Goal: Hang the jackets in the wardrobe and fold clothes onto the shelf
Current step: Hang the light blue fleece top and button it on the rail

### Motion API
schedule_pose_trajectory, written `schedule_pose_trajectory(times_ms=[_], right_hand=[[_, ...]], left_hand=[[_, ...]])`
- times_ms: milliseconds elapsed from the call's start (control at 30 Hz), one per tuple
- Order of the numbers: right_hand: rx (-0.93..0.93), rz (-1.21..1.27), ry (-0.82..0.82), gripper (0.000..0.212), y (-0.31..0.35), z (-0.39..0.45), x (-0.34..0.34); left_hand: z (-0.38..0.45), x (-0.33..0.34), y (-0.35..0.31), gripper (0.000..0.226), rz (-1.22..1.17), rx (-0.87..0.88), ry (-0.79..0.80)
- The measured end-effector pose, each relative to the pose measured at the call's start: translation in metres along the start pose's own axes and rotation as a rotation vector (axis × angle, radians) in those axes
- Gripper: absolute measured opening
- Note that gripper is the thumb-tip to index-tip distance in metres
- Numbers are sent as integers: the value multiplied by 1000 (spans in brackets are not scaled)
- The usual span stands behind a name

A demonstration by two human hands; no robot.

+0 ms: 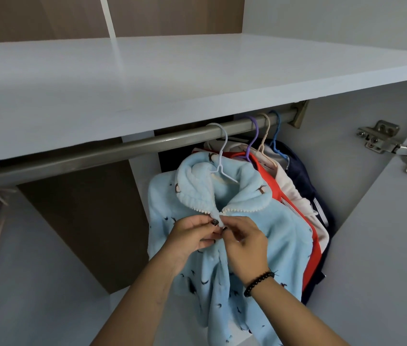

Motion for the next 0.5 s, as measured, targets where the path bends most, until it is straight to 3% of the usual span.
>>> schedule_pose_trajectory(times_ms=[167, 400, 500], right_hand=[[359, 371, -6, 29, -27, 6, 5], [366, 417, 21, 21, -27, 9, 1], [346, 439, 40, 23, -24, 11, 0]], left_hand=[[1, 1, -6, 13, 128, 47, -56], [-11, -1, -16, 8, 257, 247, -128], [-22, -6, -21, 3, 351, 377, -291]])
Point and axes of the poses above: each hand's wrist, its own z-axis towards the middle knuckle, its own x-axis out of the palm, y = z × x, the point moved 7 cm from there along z, towards the middle knuckle, and after that the axes turned 3 degrees about z, right-handed, at the moved point
